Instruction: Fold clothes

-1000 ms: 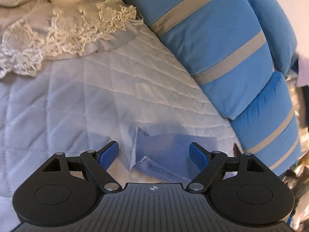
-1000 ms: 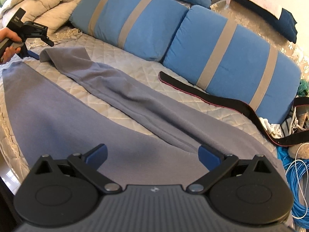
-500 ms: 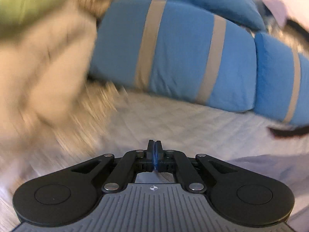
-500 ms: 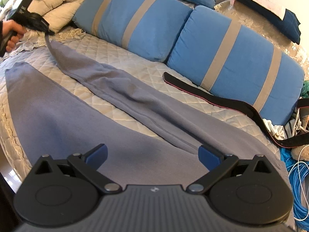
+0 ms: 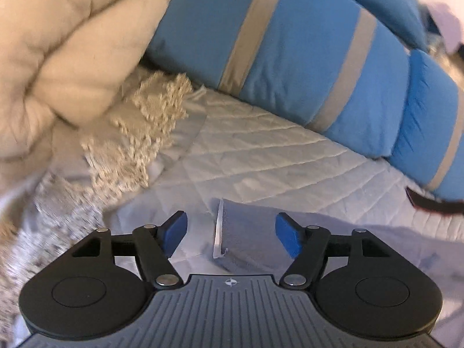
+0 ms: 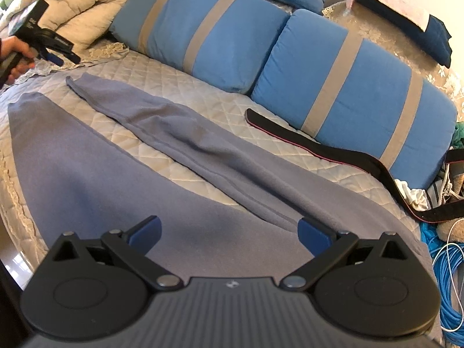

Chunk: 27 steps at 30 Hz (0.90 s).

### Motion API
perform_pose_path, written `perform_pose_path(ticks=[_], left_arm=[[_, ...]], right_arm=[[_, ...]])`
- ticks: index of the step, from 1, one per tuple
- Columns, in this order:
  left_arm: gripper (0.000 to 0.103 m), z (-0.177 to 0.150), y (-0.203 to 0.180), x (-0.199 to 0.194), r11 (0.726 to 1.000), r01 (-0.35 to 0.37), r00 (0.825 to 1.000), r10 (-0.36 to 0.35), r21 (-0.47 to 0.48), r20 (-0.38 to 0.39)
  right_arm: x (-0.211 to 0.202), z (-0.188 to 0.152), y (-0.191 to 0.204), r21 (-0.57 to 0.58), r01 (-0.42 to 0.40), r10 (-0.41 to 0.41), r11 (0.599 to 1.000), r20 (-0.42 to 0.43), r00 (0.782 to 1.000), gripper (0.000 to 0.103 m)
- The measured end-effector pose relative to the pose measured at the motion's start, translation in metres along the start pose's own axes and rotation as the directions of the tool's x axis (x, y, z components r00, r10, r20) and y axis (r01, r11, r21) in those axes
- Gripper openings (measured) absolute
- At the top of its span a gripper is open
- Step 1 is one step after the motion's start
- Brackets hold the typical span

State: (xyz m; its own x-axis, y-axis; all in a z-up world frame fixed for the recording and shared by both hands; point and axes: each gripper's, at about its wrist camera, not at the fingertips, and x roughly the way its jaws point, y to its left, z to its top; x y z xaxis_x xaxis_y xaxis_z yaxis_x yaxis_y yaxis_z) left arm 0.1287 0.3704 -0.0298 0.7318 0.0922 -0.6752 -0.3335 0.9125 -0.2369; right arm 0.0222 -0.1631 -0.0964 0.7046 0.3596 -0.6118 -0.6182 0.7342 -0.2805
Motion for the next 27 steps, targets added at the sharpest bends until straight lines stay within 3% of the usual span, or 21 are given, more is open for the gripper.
perform_pose_path(ticks=[7,8,9,10,13,17,20,23,27], left_arm=[[0.064,0.005,0.008,0.044,0.994,0.016,1.0,-0.019,-0.108,-0.025],[0.052,0.005,0.005,0.047,0.995,-0.004,1.0,0.002,-0.099,-0.02],[0.002,0.006,-0.001,0.048,0.996,-0.053,0.999,0.052,-0.071,-0.017],[0.0,0.006,-0.008,0.051,0.995,-0.093,0.996,0.093,-0.023,-0.016],[0.001,0.008,-0.027,0.055,0.973,-0.186,0.982,0.184,0.135,0.029],[0.001,0.013,-0.026,0.047,0.961,-0.217,0.973,0.199,0.172,0.115],[0.002,0.013,-0.026,0.043,0.94,-0.263,0.963,0.245,0.218,0.109],[0.005,0.012,-0.019,0.036,0.954,-0.219,0.976,0.213,0.207,0.051],[0.034,0.005,-0.012,0.022,0.977,-0.123,0.991,0.129,0.177,-0.025]], right_arm=[[0.005,-0.002,0.0,-0.006,0.003,-0.003,1.0,-0.023,1.0,0.103],[0.005,-0.003,0.0,-0.005,0.003,-0.003,1.0,-0.027,1.0,0.103],[0.006,-0.003,0.0,-0.006,0.004,-0.004,1.0,-0.029,1.0,0.103],[0.006,-0.003,0.001,-0.006,0.004,-0.004,1.0,-0.031,1.0,0.103],[0.006,-0.002,0.002,-0.012,-0.001,0.001,1.0,-0.028,1.0,0.103],[0.007,-0.003,0.002,-0.014,-0.005,0.005,1.0,-0.029,1.0,0.103],[0.006,-0.002,0.001,-0.009,-0.002,0.002,1.0,-0.029,1.0,0.103],[0.005,-0.002,0.0,-0.003,-0.002,0.002,1.0,-0.024,1.0,0.103],[0.003,-0.002,0.0,-0.008,-0.007,0.006,1.0,-0.015,1.0,0.103]])
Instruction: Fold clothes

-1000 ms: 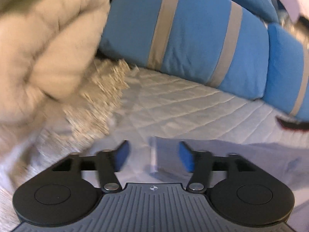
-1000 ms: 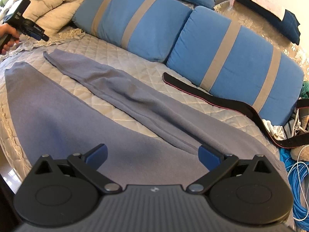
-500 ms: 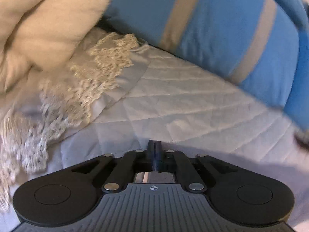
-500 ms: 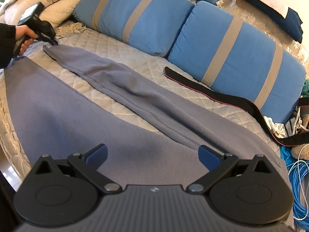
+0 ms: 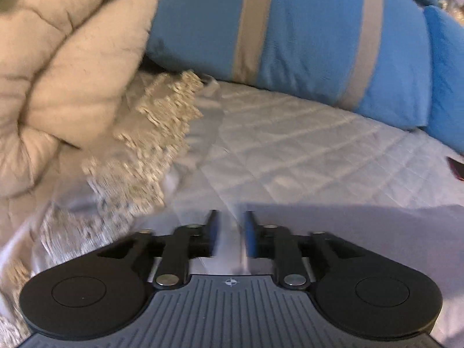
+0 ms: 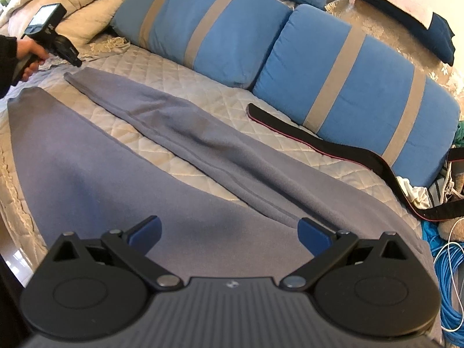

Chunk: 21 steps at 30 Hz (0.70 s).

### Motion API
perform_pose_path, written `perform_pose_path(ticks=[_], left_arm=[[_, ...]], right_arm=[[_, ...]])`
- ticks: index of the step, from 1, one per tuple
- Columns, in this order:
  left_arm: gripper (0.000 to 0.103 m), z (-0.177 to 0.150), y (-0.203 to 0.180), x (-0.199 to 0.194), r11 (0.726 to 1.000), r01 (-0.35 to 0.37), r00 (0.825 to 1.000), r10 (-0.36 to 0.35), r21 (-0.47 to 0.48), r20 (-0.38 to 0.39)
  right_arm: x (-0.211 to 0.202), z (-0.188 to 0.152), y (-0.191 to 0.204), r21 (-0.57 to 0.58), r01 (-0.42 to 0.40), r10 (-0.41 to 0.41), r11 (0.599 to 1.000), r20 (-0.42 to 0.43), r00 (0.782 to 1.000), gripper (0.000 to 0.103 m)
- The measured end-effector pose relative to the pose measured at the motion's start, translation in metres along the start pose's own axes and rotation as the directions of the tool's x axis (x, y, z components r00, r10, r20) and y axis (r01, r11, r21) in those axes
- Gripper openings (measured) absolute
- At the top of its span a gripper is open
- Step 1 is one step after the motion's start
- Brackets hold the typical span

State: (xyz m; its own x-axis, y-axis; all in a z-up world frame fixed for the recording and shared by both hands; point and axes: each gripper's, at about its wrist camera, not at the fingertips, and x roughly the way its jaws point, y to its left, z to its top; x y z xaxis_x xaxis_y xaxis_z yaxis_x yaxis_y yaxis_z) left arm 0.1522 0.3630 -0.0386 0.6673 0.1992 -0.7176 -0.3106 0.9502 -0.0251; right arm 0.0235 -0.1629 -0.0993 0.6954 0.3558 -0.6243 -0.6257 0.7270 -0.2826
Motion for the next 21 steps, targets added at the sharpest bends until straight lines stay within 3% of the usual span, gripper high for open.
perform_pose_path(ticks=[4,8,13,17,21], left_arm=[[0.037,-0.007,0.005,-0.007,0.99,0.076,0.993,-0.086,-0.117,-0.079],[0.037,-0.01,0.011,-0.007,0.947,0.105,0.976,-0.156,-0.305,-0.149],[0.036,-0.012,0.014,-0.002,0.893,0.053,0.975,-0.143,-0.448,-0.169],[0.035,-0.018,0.025,-0.003,0.822,0.042,0.975,-0.159,-0.569,-0.158],[0.036,-0.029,0.04,-0.007,0.685,0.059,0.965,-0.225,-0.726,-0.135]], right_arm=[[-0.002,0.0,0.001,-0.007,0.001,0.0,1.0,0.008,1.0,0.103],[-0.002,0.0,0.002,-0.01,0.003,-0.003,1.0,0.01,1.0,0.103],[-0.001,0.0,0.003,-0.017,0.013,-0.013,1.0,0.006,1.0,0.103],[0.001,0.0,0.003,-0.018,0.019,-0.019,1.0,0.004,1.0,0.103],[0.001,0.0,0.002,-0.012,0.02,-0.02,1.0,0.002,1.0,0.103]])
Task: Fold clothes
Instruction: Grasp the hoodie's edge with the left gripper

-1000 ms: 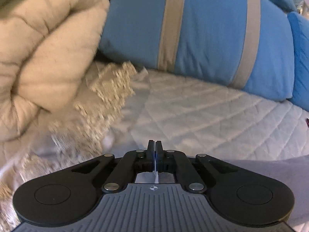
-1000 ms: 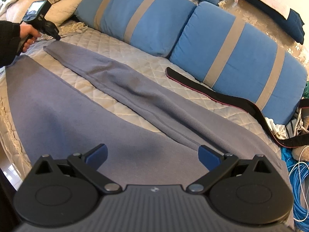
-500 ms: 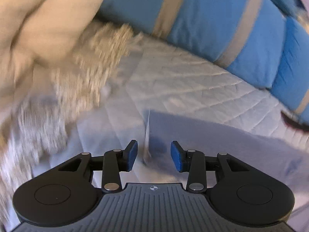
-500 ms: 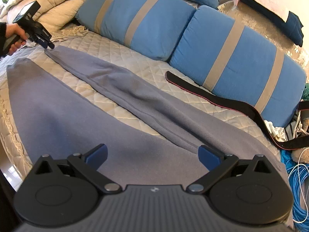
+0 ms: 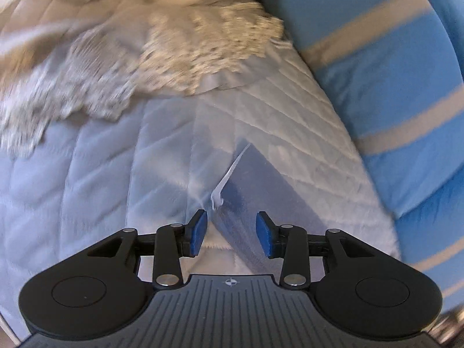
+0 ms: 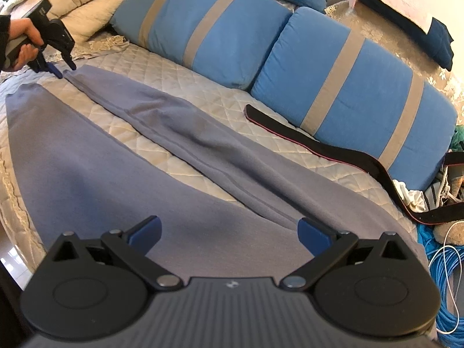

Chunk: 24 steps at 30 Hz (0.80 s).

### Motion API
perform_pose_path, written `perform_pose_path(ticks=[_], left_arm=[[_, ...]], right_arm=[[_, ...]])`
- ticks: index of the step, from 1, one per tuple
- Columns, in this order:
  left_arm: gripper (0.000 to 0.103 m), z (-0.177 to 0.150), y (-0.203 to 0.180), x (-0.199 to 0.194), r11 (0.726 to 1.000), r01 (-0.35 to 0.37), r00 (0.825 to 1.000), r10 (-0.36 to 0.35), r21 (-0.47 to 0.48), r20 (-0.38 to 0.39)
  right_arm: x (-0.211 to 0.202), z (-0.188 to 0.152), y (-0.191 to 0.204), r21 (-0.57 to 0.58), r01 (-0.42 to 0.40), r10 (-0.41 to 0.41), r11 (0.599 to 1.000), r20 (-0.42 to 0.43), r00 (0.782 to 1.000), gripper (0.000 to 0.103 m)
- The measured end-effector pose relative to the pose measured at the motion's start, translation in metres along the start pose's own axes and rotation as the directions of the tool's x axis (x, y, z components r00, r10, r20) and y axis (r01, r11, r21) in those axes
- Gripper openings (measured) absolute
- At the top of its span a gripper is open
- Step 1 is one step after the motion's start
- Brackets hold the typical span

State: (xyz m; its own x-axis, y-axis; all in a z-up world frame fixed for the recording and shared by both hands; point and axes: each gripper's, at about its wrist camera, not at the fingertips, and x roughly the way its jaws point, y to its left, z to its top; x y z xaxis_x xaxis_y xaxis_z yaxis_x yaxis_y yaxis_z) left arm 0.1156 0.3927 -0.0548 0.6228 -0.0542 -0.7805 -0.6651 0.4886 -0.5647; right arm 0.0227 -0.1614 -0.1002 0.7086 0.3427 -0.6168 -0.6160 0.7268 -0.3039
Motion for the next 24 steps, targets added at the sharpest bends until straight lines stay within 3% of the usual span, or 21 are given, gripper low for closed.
perform_pose_path(ticks=[5,7,8,9,13,17,24], left_arm=[[0.036,0.002,0.012,0.006,0.986,0.055,0.998,-0.057,-0.155,-0.007],[0.034,0.004,0.01,0.009,0.987,0.054,0.998,-0.056,-0.153,-0.012],[0.028,0.005,0.01,0.01,0.987,0.047,0.999,-0.05,-0.153,-0.015],[0.016,0.006,0.009,0.012,0.988,0.037,0.999,-0.04,-0.15,-0.019],[0.003,0.004,0.013,0.013,0.991,0.039,0.999,-0.04,-0.129,-0.007],[0.003,0.001,0.016,0.005,0.993,0.1,0.995,-0.099,-0.056,0.033],[0.003,0.003,0.04,-0.001,0.985,0.171,0.984,-0.168,-0.029,0.065]], right_arm=[[-0.002,0.001,0.002,-0.011,-0.003,0.003,1.0,0.007,1.0,0.103],[-0.002,0.001,0.004,-0.016,-0.004,0.004,1.0,0.01,1.0,0.103],[-0.002,0.001,0.004,-0.017,-0.002,0.002,1.0,0.011,1.0,0.103],[-0.003,0.002,0.004,-0.019,-0.001,0.001,1.0,0.011,1.0,0.103],[-0.001,0.001,0.004,-0.018,0.007,-0.007,1.0,0.006,1.0,0.103],[0.001,0.0,0.002,-0.015,0.013,-0.013,1.0,0.001,1.0,0.103],[0.002,-0.004,0.003,-0.036,0.019,-0.019,0.999,0.0,1.0,0.103]])
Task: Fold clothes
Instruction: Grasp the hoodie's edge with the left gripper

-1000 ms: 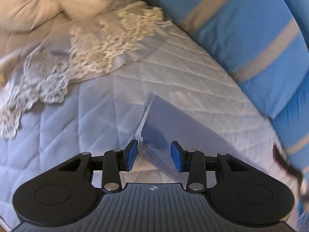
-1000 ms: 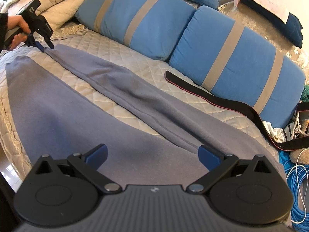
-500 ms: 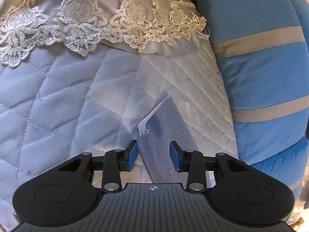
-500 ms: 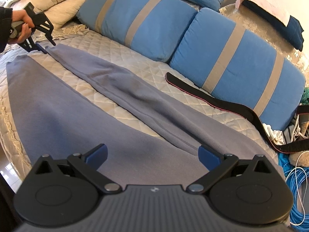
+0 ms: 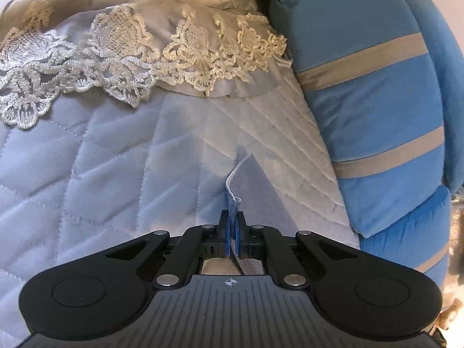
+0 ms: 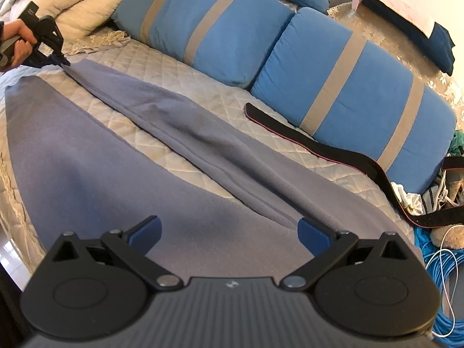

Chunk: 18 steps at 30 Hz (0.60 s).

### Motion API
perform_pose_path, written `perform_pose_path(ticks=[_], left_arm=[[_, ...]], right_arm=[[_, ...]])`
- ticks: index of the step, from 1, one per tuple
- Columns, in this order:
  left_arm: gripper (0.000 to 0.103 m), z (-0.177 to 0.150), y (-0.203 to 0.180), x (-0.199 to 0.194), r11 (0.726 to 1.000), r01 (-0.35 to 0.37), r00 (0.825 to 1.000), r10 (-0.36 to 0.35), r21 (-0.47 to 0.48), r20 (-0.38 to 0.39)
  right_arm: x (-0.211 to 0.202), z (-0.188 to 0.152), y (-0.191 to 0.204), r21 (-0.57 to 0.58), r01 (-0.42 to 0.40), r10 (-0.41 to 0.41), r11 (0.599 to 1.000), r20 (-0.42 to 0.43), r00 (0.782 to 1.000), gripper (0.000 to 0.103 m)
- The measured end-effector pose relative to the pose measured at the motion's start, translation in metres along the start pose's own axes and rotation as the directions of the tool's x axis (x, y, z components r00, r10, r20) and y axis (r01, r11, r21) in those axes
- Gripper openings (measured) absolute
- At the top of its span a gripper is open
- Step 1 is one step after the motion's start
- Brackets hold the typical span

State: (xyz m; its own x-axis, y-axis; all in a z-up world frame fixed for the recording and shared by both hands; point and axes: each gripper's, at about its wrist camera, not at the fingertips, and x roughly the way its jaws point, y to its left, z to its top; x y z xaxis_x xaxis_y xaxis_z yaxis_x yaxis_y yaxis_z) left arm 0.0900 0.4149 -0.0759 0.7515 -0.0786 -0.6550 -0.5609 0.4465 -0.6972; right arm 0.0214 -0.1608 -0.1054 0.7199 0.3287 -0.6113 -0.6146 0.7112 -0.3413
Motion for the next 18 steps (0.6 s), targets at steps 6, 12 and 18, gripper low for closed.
perform_pose_path(ticks=[6,12,18], left_arm=[[0.003,-0.001,0.0,0.005,0.999,0.006,1.0,-0.007,0.033,0.021],[0.003,-0.003,0.008,0.007,0.999,0.036,0.999,-0.037,0.031,0.024],[0.003,-0.008,0.003,0.009,0.988,0.025,0.998,-0.034,0.153,0.054]], right_arm=[[-0.005,-0.007,0.001,-0.157,0.026,-0.007,0.987,0.114,0.993,0.103],[0.029,0.004,-0.048,-0.237,-0.078,0.115,0.968,0.148,0.982,0.086],[0.086,0.011,-0.095,-0.139,-0.238,0.246,0.961,0.047,0.968,0.059]])
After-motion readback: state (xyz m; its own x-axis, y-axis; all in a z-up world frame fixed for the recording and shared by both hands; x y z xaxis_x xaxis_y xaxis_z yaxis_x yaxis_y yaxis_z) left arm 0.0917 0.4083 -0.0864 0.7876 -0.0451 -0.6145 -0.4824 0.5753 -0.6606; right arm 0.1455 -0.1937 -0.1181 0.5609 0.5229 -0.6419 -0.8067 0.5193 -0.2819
